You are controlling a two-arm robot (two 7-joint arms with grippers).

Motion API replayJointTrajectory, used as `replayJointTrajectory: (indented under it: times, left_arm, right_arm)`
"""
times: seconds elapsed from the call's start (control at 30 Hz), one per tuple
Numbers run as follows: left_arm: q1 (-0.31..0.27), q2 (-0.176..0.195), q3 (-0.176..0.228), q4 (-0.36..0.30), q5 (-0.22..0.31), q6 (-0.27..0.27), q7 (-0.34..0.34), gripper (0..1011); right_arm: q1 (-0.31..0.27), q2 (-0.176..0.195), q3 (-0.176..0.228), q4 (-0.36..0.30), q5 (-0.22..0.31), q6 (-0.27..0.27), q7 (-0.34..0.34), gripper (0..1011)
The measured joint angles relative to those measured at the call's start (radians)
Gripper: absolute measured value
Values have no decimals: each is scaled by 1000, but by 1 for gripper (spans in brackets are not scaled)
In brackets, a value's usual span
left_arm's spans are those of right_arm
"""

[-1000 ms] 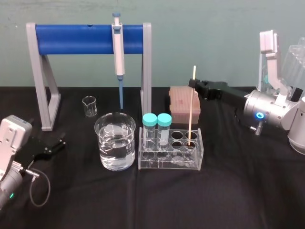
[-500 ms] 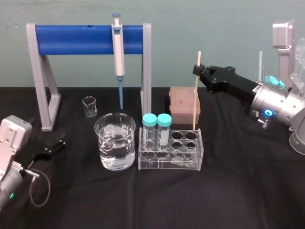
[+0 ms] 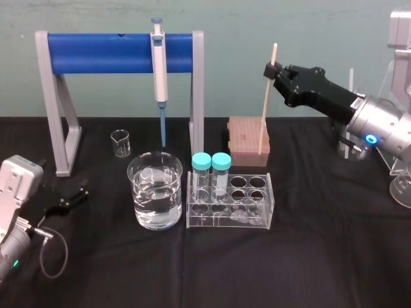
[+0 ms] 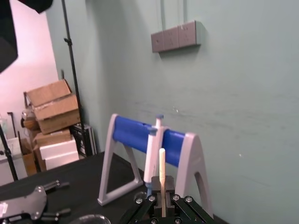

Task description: Hold the thermometer with one hand and immerse one end into the beaker, then reinsert it into the test tube rack.

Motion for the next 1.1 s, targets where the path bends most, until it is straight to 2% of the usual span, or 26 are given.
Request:
replayJointTrajectory:
  times: [0.13, 0.27, 0.43, 0.57, 0.8, 0.9, 0.93, 1.1]
  left_arm:
    - [0, 0, 0, 0, 0, 0, 0, 1004]
    - [0, 0, 0, 0, 0, 0, 0, 1004]
    - [0, 0, 0, 0, 0, 0, 0, 1004]
    - [0, 0, 0, 0, 0, 0, 0, 1004]
    - [0, 0, 0, 0, 0, 0, 0, 1004]
    - [0, 0, 0, 0, 0, 0, 0, 1004]
    - [0, 0, 0, 0, 0, 0, 0, 1004]
    - [0, 0, 0, 0, 0, 0, 0, 1004]
  right_arm:
    - [12, -1, 2, -20, 9, 8, 9, 46]
    - [43, -12, -13, -48, 23, 39, 19, 46]
    - [75, -29, -36, -63, 31, 64, 23, 46]
    - [113, -63, -76, -66, 40, 87, 23, 46]
    - [145, -120, -132, -31, 59, 83, 48, 46]
    - [160, -151, -166, 3, 57, 71, 63, 46]
    - [160, -151, -166, 3, 57, 71, 63, 46]
    - [179, -196, -205, 65, 47, 48, 84, 46]
